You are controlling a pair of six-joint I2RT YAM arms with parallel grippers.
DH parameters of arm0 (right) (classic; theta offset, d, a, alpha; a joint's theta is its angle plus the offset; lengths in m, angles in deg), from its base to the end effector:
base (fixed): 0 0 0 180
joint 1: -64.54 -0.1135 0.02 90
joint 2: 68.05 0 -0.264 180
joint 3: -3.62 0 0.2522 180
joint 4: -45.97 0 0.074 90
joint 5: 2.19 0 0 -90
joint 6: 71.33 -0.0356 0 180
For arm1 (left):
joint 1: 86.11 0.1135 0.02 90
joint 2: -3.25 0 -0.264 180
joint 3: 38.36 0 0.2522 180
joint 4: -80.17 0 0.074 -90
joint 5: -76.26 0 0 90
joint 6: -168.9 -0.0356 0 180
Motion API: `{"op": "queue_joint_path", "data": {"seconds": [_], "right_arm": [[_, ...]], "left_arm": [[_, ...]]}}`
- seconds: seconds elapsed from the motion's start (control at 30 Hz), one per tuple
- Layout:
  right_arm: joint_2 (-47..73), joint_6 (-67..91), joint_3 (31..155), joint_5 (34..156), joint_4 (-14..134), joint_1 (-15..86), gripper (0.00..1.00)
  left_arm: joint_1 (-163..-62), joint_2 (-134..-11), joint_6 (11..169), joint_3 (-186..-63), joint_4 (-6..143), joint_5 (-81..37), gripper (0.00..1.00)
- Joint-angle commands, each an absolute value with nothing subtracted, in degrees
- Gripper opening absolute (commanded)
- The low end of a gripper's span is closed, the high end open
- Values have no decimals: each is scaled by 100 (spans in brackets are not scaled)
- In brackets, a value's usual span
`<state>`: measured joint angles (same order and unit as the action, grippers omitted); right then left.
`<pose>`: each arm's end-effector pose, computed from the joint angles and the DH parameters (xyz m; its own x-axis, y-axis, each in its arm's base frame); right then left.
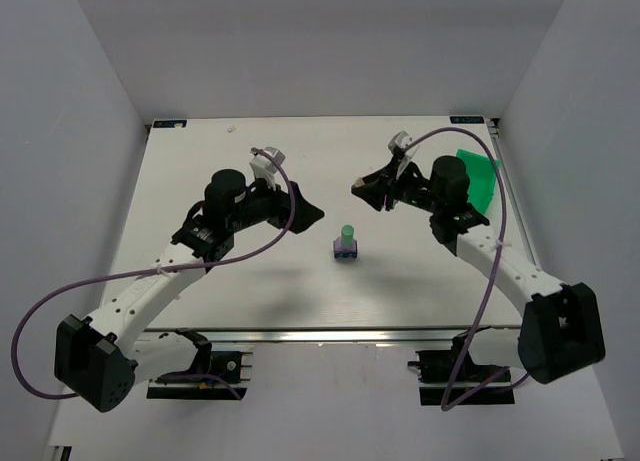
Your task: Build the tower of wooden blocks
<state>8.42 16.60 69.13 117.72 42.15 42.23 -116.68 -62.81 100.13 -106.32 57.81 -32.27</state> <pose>0.2799 0.1341 0.3092 -0.1433 -0.0250 -0.9894 -0.7821 0.6154 0.0978 0.2232 -0.1450 0.3255 -0.5480 -0.0751 -0.8331 0.5795 0.6842 -0.4428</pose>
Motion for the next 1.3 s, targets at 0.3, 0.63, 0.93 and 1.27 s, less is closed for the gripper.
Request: {"op": "queue_joint_path", "data": {"seconds": [0.3, 0.63, 0.93, 1.27], "right_arm": [[893, -2437, 5597, 15425, -3013, 4221, 22], [1598, -4031, 6028, 15883, -4837, 4037, 27], [1536, -4005, 6151, 15865, -4846, 3888, 28], [1536, -3847, 6221, 15883, -4680, 3861, 28]], "left_arm": [[-11784, -5933, 10667, -9836, 8433, -5936, 96], [-11810, -5994, 10606, -9888, 8513, -5795, 84], [-11916, -6750, 10676, -10248, 8443, -6041, 76], [-11968, -6698, 10711, -10275, 8276, -5883, 60]]}}
